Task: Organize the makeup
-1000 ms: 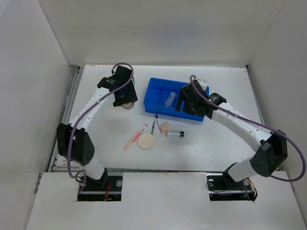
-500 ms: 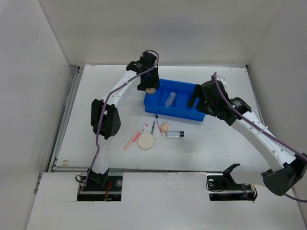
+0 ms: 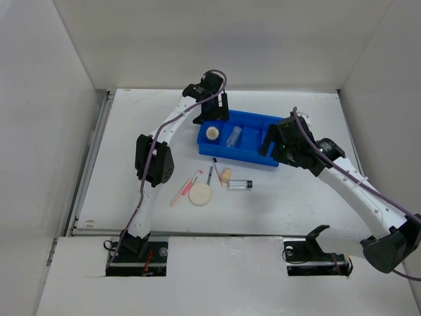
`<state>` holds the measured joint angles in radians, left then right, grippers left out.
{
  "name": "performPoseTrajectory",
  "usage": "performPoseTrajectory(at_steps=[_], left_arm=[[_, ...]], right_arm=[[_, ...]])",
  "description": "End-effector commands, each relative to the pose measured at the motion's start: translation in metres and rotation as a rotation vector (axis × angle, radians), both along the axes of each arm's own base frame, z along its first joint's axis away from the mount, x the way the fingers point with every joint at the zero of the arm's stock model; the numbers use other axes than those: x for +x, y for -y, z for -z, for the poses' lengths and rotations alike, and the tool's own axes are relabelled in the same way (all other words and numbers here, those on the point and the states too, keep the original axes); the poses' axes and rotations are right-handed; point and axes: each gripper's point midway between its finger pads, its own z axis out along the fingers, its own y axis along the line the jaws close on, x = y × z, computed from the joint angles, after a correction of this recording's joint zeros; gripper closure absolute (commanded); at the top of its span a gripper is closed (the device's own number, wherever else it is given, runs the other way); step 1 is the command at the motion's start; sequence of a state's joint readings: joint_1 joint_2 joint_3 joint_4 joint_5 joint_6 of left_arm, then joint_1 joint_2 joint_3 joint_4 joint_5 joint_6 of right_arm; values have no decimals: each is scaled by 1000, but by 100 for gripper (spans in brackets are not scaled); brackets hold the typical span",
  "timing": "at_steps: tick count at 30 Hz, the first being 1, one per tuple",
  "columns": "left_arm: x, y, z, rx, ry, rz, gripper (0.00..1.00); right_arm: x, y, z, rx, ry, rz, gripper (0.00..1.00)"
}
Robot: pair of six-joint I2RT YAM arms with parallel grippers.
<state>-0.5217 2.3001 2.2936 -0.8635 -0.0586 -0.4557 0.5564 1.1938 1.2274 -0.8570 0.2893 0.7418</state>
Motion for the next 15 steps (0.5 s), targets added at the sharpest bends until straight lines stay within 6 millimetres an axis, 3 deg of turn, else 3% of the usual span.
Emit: performPoseTrajectory(at_steps=[1,5,6,7,10,11,12,14,15], left_arm=[[-7,-1,-62,-48,94,9,12],[-16,-11,-91,-43,139,14,12],[-22,-14,-93,-37,129,14,13],[-26,-17,-114,-52,168,22,15],[-45,-30,-126,-44,168,17,18],[-55,-39,-150,-62,219,8,18],[-63,-43,-142,-51,200,8,19],[-76,-56,-150,-35,222,0,19],[-88,-67,-153,-27,234,-11,19]], right_arm=[[-4,-11,10,56,-20,-38,10],[-11,-21,32,72,-59,-81,10],[-13,-29,32,73,-56,-106,11],[-14,-34,38,63,-74,-120,11],[-20,-59,48,45,-86,-201,14],[-20,-67,56,24,-103,-227,15],[-23,-72,64,9,-124,-245,15],[-25,-88,72,-5,-148,-306,15],[-26,-92,91,-38,-195,-315,15]])
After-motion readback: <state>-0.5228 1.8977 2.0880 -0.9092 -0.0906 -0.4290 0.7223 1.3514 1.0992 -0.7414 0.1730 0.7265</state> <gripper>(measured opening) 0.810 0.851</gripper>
